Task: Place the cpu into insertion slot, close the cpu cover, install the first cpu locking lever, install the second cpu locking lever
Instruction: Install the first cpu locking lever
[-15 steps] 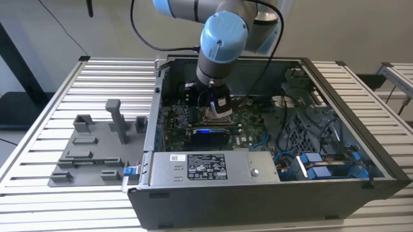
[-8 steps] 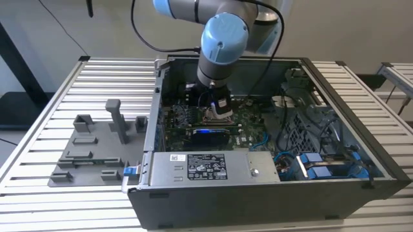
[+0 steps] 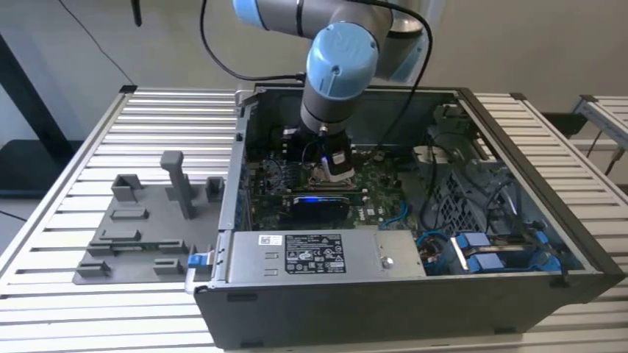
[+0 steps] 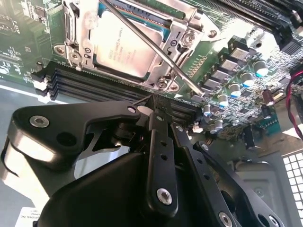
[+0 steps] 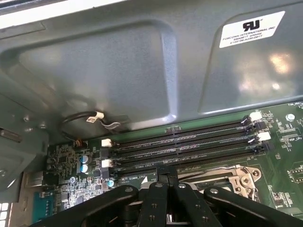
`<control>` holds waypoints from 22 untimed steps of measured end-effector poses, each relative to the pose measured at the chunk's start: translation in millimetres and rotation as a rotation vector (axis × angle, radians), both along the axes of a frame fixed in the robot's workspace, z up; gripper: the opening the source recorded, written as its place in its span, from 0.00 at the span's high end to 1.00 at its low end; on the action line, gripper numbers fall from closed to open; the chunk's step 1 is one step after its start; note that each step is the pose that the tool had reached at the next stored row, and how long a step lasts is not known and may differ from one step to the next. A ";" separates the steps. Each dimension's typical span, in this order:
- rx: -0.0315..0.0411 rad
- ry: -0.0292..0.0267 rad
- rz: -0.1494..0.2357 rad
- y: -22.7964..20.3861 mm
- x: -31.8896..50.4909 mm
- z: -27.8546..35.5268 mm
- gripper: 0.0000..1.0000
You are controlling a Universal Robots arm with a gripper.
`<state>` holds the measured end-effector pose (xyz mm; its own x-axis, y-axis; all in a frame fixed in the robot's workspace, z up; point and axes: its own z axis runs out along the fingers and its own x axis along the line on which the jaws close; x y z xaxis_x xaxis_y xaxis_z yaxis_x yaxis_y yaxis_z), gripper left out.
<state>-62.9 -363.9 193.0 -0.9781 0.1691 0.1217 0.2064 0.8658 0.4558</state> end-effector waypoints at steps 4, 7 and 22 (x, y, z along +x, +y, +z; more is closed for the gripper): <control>0.0010 0.0000 0.000 0.8 -0.1 -1.2 0.89; 0.0022 0.0000 -0.001 2.1 -0.1 -1.9 0.89; 0.0056 0.0000 -0.001 2.8 9.7 -5.7 0.89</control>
<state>-53.2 -361.0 187.3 -0.9780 0.1690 0.1226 0.2069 0.8631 0.4606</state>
